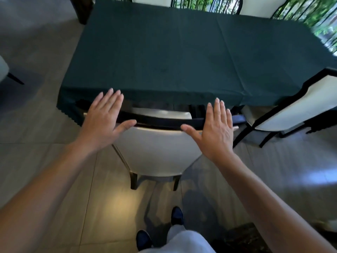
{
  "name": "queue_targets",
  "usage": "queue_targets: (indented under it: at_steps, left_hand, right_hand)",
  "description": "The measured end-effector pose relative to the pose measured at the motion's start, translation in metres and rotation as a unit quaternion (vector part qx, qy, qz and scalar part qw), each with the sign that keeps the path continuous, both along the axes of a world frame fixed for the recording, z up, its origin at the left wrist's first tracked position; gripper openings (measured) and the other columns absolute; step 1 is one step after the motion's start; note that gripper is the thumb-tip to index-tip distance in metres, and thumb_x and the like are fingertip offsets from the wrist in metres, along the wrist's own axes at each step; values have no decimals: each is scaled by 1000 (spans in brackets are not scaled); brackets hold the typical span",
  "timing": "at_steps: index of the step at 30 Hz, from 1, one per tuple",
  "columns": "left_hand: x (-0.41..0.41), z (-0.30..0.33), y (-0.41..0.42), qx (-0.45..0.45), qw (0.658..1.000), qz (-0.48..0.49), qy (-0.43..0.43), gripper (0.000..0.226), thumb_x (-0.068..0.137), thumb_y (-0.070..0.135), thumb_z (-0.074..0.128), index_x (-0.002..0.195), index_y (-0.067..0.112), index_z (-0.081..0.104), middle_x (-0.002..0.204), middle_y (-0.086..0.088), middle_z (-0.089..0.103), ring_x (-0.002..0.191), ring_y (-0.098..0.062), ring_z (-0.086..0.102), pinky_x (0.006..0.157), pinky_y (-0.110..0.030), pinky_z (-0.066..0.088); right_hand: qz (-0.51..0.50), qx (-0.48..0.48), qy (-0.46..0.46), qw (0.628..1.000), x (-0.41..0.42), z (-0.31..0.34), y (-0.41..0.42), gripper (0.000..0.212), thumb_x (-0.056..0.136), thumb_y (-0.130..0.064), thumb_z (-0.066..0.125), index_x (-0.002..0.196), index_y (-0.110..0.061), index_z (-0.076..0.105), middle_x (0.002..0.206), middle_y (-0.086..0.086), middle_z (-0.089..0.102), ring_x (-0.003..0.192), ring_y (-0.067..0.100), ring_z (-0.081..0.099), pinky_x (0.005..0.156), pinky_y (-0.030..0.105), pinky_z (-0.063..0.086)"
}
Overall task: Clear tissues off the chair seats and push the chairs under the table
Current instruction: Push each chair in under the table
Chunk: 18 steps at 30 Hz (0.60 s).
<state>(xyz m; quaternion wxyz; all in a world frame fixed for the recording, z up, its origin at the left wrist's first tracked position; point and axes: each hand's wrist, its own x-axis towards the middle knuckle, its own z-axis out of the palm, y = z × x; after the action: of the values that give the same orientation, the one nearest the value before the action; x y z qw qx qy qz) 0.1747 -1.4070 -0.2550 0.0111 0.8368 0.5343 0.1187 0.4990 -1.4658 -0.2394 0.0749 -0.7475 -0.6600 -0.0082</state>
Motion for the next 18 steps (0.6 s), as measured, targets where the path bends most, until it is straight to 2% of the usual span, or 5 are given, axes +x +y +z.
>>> queue_targets:
  at_steps: [6,9,13,18]
  left_hand:
    - [1,-1,1,-16,999,41,-13,101,94,81,11,160,5,19,168,-10,18,158,-22,7,128,-47,8]
    - [42,-2,-4,-16,998,65,-16,99,95,79,11,159,5,22,168,-11,19,158,-25,9,128,-48,11]
    - [105,-2,14,34,997,74,7,94,99,74,13,157,1,29,167,-16,22,158,-31,10,126,-54,17]
    - [84,0,51,-7,997,54,61,103,93,82,7,160,5,18,170,-11,13,158,-26,-1,128,-50,6]
  right_hand:
    - [61,27,3,998,10,-1,30,122,80,-96,11,157,-3,30,168,15,21,157,28,13,128,47,9]
    - [77,12,-7,997,47,-5,45,121,80,-96,13,158,-4,29,168,14,21,156,29,16,127,46,12]
    - [47,9,3,999,100,-5,66,123,77,-97,13,157,-6,30,166,16,26,151,37,24,126,47,16]
    - [29,15,26,999,87,-8,76,118,80,-94,17,154,-4,36,162,18,34,145,39,32,124,48,17]
